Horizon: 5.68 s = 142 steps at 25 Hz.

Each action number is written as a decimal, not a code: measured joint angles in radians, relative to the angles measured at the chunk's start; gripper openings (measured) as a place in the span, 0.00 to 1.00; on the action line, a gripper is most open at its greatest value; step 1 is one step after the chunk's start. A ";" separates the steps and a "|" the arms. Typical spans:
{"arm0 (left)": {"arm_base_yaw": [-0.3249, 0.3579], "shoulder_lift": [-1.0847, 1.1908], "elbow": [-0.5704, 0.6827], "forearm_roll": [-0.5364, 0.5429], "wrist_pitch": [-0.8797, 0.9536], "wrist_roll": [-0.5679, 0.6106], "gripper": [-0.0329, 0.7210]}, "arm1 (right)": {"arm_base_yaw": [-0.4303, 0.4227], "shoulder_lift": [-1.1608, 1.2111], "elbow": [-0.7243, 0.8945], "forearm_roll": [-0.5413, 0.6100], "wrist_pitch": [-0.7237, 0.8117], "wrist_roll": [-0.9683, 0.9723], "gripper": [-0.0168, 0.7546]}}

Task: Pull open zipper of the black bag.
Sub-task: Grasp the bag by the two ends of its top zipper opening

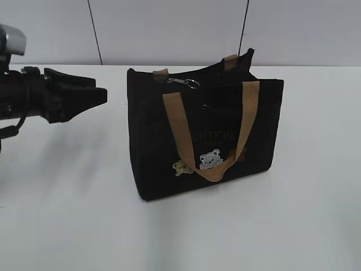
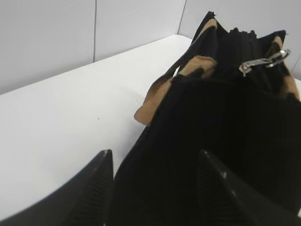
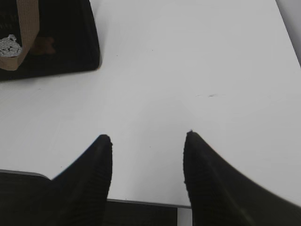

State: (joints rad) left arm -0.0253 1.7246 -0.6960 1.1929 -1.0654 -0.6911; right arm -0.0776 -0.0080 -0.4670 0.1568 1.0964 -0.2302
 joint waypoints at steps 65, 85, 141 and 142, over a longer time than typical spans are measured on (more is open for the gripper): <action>-0.125 0.233 -0.402 0.323 -0.006 -0.166 0.09 | 0.000 0.000 0.000 0.028 -0.004 -0.001 0.51; -0.125 0.233 -0.402 0.327 -0.015 -0.166 0.09 | -0.001 0.703 -0.257 0.286 -0.190 -0.626 0.51; -0.125 0.233 -0.402 0.330 -0.023 -0.166 0.09 | 0.608 1.643 -0.755 0.280 -0.532 -0.913 0.51; -0.125 0.233 -0.402 0.330 -0.023 -0.166 0.09 | 0.608 1.648 -0.756 0.280 -0.532 -0.913 0.51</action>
State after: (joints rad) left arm -0.1504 1.9577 -1.0980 1.5231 -1.0880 -0.8567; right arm 0.5304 1.6404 -1.2228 0.4369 0.5644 -1.1437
